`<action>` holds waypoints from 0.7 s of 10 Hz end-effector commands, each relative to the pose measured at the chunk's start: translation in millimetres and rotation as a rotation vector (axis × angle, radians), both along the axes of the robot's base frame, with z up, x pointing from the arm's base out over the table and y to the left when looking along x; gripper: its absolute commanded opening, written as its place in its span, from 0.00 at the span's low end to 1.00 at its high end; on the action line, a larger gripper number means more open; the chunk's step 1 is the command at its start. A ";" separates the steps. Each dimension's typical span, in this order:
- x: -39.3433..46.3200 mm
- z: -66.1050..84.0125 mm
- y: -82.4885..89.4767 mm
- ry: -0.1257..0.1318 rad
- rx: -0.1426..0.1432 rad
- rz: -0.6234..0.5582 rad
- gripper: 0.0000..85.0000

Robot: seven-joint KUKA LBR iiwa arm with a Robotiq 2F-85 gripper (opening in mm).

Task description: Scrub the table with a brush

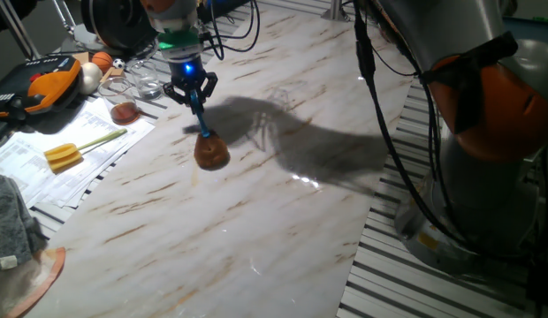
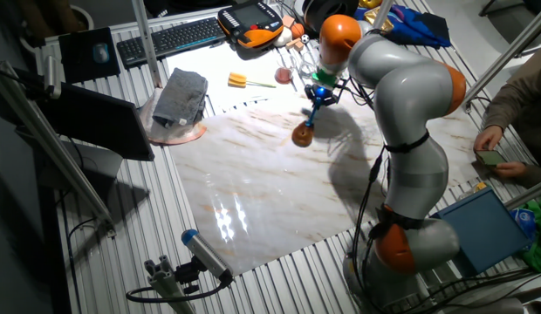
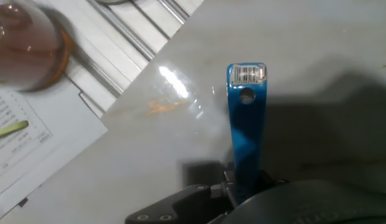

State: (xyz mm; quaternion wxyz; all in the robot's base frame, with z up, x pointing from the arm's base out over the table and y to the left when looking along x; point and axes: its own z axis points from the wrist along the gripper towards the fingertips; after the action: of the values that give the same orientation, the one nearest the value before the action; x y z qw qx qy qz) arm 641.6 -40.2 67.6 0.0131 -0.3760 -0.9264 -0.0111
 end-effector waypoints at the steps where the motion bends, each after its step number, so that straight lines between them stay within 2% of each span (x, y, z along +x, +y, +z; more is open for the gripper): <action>1: -5.3 0.3 6.9 0.004 0.005 -0.010 0.00; 4: -26.3 -2.9 43.0 0.001 -0.020 -0.087 0.00; 5: -28.1 -3.3 48.1 0.000 -0.020 -0.098 0.00; 7: -25.8 -2.3 44.8 -0.001 -0.024 -0.082 0.00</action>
State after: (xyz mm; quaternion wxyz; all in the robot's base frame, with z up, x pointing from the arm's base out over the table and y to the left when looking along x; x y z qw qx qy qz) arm 616.2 3.5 65.8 0.0081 -0.4128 -0.9108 -0.0004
